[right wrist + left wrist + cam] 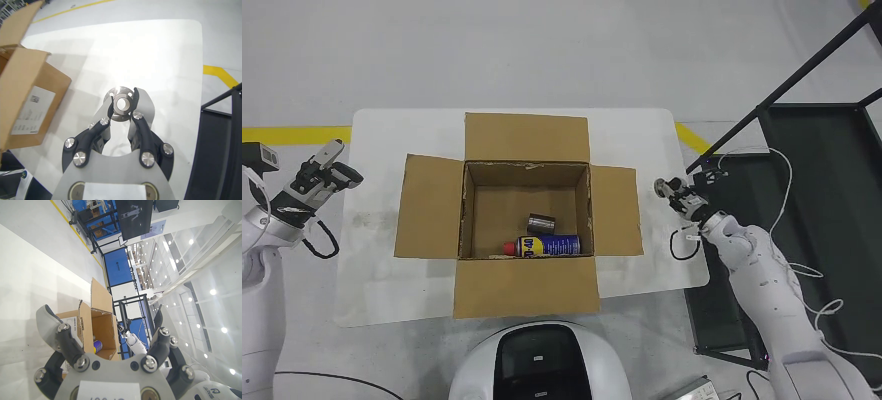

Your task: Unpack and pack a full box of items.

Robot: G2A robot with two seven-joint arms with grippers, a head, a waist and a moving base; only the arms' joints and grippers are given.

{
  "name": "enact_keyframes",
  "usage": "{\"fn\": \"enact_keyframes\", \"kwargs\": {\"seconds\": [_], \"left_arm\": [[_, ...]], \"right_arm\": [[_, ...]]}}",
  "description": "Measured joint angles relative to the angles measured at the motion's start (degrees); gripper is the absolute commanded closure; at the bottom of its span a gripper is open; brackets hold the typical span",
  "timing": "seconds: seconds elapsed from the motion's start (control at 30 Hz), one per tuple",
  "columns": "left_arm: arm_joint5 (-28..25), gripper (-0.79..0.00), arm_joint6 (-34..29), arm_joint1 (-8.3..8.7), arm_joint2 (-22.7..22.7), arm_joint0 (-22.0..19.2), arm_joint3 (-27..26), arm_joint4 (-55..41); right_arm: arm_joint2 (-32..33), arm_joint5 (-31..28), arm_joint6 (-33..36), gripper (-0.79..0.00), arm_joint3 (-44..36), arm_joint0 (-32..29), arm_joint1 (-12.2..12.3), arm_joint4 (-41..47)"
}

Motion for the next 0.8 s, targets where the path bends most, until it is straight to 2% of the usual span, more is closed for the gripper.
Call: {"fn": "enact_keyframes", "kwargs": {"seconds": [0.17,0.43,0.63,0.8], "left_arm": [[0.0,-0.785,0.0,0.00,0.0,0.0,0.0,0.0],[0.0,-0.785,0.0,0.00,0.0,0.0,0.0,0.0],[0.0,-0.785,0.0,0.00,0.0,0.0,0.0,0.0],[0.0,-0.785,0.0,0.00,0.0,0.0,0.0,0.0]], "right_arm": [[2.2,-3.5,4.1,0.000,-8.8,-3.1,0.7,4.9],[-1.0,-7.2,10.1,0.000,-22.2,-6.1,0.5,10.2],[-3.5,-8.0,12.6,0.000,-27.2,-6.6,0.4,10.7],[-7.3,-7.2,13.4,0.000,-29.2,-4.9,-0.1,6.5]]}}
